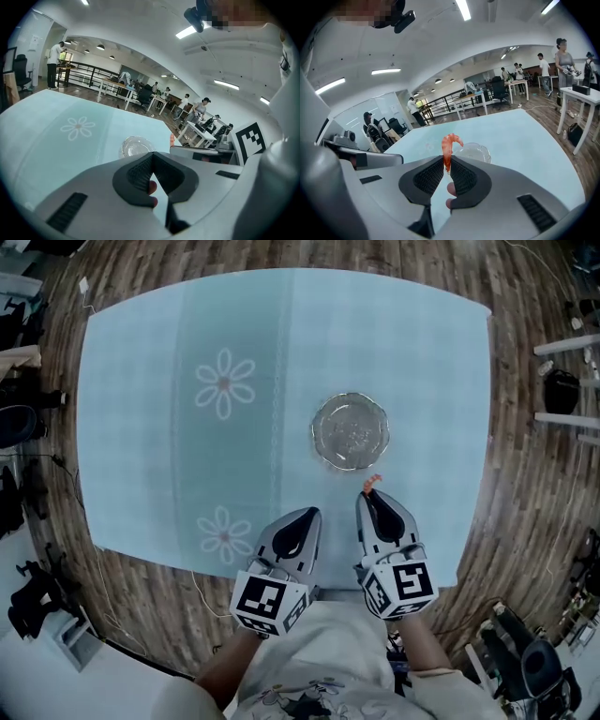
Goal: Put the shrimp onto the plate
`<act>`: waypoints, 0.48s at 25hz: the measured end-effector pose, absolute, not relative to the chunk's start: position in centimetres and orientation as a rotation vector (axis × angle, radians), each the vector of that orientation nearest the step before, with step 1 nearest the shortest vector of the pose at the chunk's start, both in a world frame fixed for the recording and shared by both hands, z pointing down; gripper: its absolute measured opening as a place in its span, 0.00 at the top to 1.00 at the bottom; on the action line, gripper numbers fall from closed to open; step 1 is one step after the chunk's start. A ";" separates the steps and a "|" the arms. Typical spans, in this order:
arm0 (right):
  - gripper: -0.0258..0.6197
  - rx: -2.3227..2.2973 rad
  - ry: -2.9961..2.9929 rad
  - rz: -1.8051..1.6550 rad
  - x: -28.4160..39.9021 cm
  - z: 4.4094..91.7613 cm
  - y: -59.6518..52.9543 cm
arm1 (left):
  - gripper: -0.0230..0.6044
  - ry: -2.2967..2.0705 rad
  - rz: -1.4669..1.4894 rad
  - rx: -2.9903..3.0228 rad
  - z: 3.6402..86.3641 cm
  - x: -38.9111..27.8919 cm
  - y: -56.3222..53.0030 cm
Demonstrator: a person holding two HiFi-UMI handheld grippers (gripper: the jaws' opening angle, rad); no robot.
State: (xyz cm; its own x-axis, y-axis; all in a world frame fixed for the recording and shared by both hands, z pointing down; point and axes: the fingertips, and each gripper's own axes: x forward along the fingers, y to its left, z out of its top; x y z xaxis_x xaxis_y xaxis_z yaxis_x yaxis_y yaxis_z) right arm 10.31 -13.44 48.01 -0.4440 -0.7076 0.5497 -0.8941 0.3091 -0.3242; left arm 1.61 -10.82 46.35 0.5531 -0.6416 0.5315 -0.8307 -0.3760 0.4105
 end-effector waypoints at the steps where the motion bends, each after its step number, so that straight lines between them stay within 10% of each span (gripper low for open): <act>1: 0.86 1.443 -2.261 0.879 10.4 48.6 -13.3 | 0.95 -1.174 0.377 2.133 46.8 1.6 -10.8; 12: 0.86 1.375 -2.088 0.961 9.8 54.5 -13.8 | 0.95 -1.135 0.413 2.086 50.6 1.2 -10.9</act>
